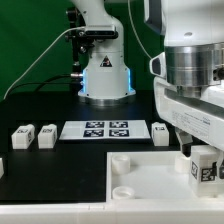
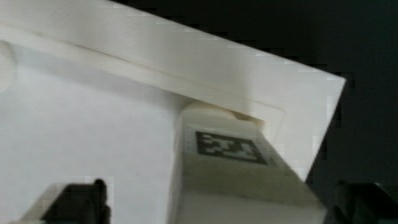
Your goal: Assemble one leg
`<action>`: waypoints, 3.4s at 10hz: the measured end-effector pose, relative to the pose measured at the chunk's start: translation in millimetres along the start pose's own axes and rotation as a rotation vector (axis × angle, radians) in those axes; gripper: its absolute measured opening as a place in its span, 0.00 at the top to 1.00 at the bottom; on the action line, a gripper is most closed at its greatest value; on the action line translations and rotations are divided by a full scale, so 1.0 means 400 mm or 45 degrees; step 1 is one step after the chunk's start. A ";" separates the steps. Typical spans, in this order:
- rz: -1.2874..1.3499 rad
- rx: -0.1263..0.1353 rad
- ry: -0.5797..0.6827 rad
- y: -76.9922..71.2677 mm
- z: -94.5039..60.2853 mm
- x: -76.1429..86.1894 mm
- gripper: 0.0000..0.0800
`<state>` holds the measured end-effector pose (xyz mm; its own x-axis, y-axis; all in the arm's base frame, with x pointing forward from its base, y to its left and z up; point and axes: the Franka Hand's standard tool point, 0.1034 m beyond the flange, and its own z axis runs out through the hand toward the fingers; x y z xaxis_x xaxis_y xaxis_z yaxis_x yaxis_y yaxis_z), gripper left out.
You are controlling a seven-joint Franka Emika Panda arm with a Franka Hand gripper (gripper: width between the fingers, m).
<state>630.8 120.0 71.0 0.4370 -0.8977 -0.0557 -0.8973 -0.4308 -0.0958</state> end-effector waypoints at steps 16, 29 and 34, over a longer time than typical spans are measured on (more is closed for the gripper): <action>-1.031 -0.024 0.021 -0.016 -0.013 0.015 0.63; 0.766 -0.129 0.016 -0.004 -0.010 0.019 0.40; -0.159 -0.053 0.015 -0.015 0.001 0.024 0.19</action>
Offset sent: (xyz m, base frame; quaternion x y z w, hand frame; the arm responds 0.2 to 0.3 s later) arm 0.0000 0.0000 0.0000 0.0000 0.0000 -0.2667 0.9638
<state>640.5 114.0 70.5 0.5451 -0.8377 -0.0340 -0.8378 -0.5427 -0.0598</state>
